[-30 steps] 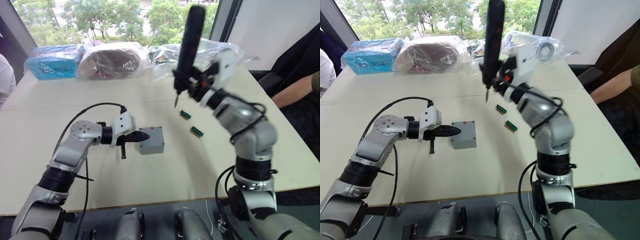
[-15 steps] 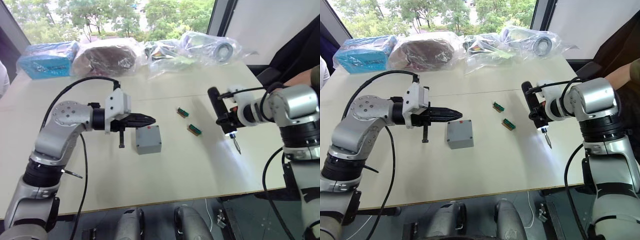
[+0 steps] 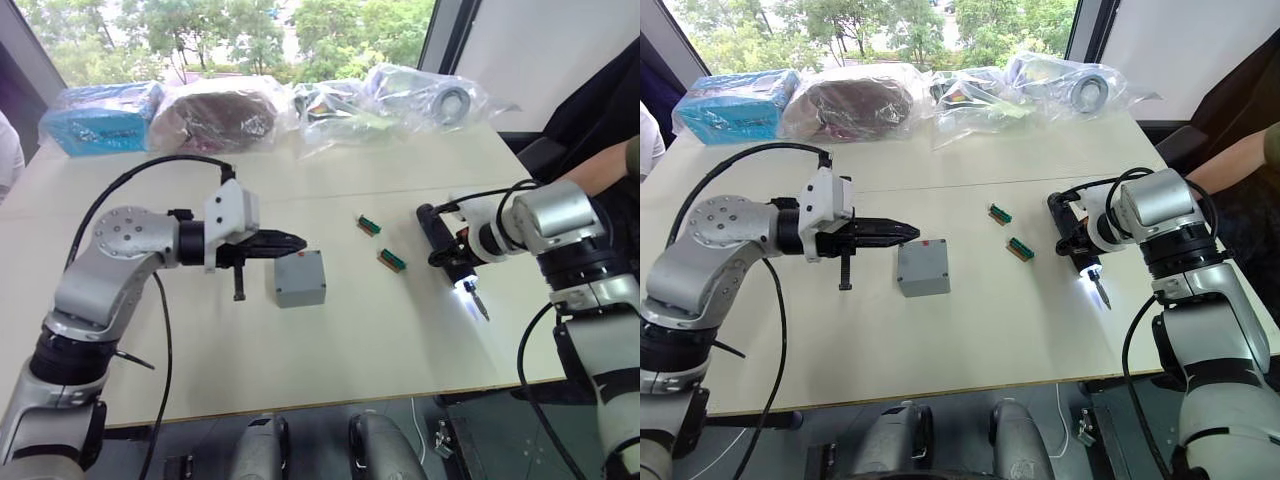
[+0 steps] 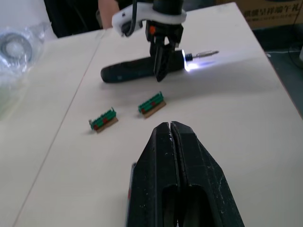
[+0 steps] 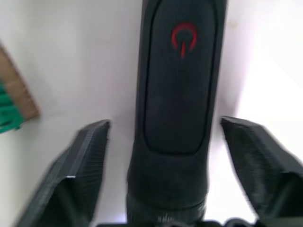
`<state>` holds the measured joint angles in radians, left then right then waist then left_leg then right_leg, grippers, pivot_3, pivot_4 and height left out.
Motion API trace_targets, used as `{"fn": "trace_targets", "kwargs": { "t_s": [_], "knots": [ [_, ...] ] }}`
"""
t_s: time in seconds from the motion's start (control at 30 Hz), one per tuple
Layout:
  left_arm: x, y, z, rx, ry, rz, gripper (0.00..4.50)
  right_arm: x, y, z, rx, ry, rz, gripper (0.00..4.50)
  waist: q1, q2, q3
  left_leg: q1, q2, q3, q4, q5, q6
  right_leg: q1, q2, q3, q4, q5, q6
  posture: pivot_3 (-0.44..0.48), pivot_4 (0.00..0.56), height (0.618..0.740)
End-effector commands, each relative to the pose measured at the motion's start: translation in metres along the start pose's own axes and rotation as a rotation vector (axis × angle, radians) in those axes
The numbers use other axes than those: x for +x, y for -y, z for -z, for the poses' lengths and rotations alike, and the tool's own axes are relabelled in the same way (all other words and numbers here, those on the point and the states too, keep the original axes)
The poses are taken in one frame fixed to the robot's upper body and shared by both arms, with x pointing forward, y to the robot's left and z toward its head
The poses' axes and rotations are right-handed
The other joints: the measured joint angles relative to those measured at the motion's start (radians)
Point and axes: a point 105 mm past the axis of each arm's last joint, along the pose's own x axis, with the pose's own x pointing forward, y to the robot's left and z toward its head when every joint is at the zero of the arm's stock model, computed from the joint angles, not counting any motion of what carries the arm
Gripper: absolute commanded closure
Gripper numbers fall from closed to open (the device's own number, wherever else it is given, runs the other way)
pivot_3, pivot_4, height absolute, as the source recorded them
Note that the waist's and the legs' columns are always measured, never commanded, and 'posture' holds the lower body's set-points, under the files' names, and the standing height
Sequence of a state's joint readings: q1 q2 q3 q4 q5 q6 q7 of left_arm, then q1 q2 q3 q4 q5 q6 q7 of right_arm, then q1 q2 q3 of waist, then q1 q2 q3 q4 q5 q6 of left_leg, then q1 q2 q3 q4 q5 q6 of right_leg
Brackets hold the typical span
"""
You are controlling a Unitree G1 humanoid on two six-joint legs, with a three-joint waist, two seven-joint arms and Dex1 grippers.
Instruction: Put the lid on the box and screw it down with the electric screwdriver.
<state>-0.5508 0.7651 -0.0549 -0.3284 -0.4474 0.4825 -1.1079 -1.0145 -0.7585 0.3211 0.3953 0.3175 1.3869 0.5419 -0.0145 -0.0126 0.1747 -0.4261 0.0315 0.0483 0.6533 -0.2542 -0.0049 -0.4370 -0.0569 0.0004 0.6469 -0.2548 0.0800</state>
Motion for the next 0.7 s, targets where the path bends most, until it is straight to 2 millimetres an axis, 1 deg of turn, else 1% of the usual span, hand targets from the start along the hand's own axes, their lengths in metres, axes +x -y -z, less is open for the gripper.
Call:
{"fn": "trace_targets", "kwargs": {
  "t_s": [0.03, 0.1, 0.13, 0.17, 0.23, 0.27, 0.33, 0.4, 0.47, 0.57, 0.63, 0.67, 0.7],
  "knots": [
    [-0.012, -0.005, -0.005, 0.040, -0.015, -0.045, 4.50, -0.025, -0.003, -0.039, -0.191, 0.229, 0.046, 0.02, 0.000, 0.000, 0.000, 0.000, 0.000, 0.000, 0.000, 0.000, 0.000, 0.000, 0.000, 0.000, 0.000, 0.000, 0.000, 0.000, 0.150, 0.740],
    [-0.014, -0.007, 0.010, 0.021, -0.065, -0.074, 4.50, -0.042, -0.025, -0.067, -0.256, 0.433, -0.020, 0.02, -0.004, 0.000, 0.000, 0.000, 0.000, 0.000, 0.000, 0.000, 0.000, 0.000, 0.000, 0.000, 0.000, 0.000, 0.000, 0.000, 0.150, 0.740],
    [-0.015, -0.009, 0.015, 0.013, -0.082, -0.086, 4.50, -0.049, -0.033, -0.074, -0.268, 0.494, -0.049, 0.02, -0.005, 0.000, 0.000, 0.000, 0.000, 0.000, -0.001, 0.000, 0.000, 0.000, 0.000, 0.000, 0.000, 0.000, 0.000, 0.000, 0.150, 0.740],
    [-0.016, -0.010, 0.026, 0.013, -0.120, -0.102, 4.50, -0.053, -0.046, -0.076, -0.318, 0.557, -0.085, 0.02, -0.006, 0.000, 0.000, 0.001, 0.000, 0.000, -0.001, 0.000, 0.000, 0.000, 0.001, 0.000, 0.000, 0.000, 0.000, 0.000, 0.150, 0.740],
    [-0.017, -0.011, 0.041, 0.004, -0.163, -0.114, 4.50, -0.057, -0.067, -0.074, -0.405, 0.634, -0.138, 0.02, -0.001, 0.000, 0.000, 0.000, 0.001, -0.001, -0.001, 0.000, 0.000, -0.001, 0.002, 0.000, 0.001, 0.000, 0.000, 0.000, 0.150, 0.740],
    [-0.018, -0.011, 0.048, -0.014, -0.175, -0.121, 4.50, -0.057, -0.079, -0.071, -0.451, 0.670, -0.168, 0.24, 0.000, 0.000, 0.000, 0.000, 0.001, -0.001, -0.001, 0.000, 0.000, 0.000, 0.002, 0.000, 0.001, 0.000, 0.000, 0.000, 0.150, 0.740],
    [-0.020, -0.010, 0.058, -0.041, -0.195, -0.126, 4.50, -0.053, -0.096, -0.062, -0.486, 0.702, -0.214, 0.68, 0.003, -0.001, -0.001, 0.000, 0.001, -0.001, -0.001, 0.000, 0.000, 0.000, 0.002, -0.001, 0.001, 0.000, 0.000, 0.000, 0.150, 0.740],
    [-0.022, -0.008, 0.065, -0.063, -0.208, -0.124, 4.50, -0.048, -0.110, -0.052, -0.504, 0.715, -0.256, 1.33, 0.005, -0.001, -0.001, 0.000, 0.001, -0.001, 0.000, 0.000, 0.000, 0.000, 0.001, -0.001, 0.001, 0.000, 0.000, 0.000, 0.150, 0.740],
    [-0.023, -0.006, 0.076, -0.064, -0.240, -0.116, 4.50, -0.037, -0.126, -0.037, -0.507, 0.696, -0.308, 1.93, 0.004, -0.001, 0.000, 0.000, 0.000, 0.000, 0.002, 0.000, 0.000, 0.001, 0.000, -0.001, 0.001, 0.000, 0.000, 0.000, 0.150, 0.740],
    [-0.020, -0.005, 0.082, -0.085, -0.240, -0.113, 4.50, -0.022, -0.147, -0.015, -0.529, 0.658, -0.380, 3.09, 0.003, -0.001, -0.001, 0.000, 0.000, 0.000, 0.005, 0.000, 0.000, 0.003, -0.001, -0.001, 0.001, 0.001, 0.001, 0.000, 0.150, 0.740],
    [-0.017, -0.004, 0.087, -0.084, -0.256, -0.099, 4.50, -0.016, -0.157, -0.006, -0.531, 0.642, -0.411, 4.02, 0.003, -0.001, -0.001, 0.000, 0.000, -0.001, 0.005, 0.000, 0.000, 0.003, -0.001, -0.001, 0.001, 0.001, 0.001, 0.000, 0.150, 0.740],
    [-0.016, -0.003, 0.090, -0.083, -0.267, -0.090, 4.50, -0.014, -0.161, -0.004, -0.535, 0.639, -0.426, 4.35, 0.003, -0.001, -0.001, 0.000, 0.000, -0.001, 0.006, 0.000, 0.000, 0.003, 0.000, -0.001, 0.001, 0.001, 0.001, 0.000, 0.150, 0.740],
    [-0.015, -0.001, 0.093, -0.064, -0.288, -0.075, 4.50, -0.011, -0.165, -0.001, -0.539, 0.632, -0.435, 4.43, 0.003, -0.001, -0.001, 0.000, 0.000, -0.001, 0.006, 0.000, 0.000, 0.003, 0.000, -0.001, 0.001, 0.001, 0.001, 0.000, 0.150, 0.740]
  ]
}}
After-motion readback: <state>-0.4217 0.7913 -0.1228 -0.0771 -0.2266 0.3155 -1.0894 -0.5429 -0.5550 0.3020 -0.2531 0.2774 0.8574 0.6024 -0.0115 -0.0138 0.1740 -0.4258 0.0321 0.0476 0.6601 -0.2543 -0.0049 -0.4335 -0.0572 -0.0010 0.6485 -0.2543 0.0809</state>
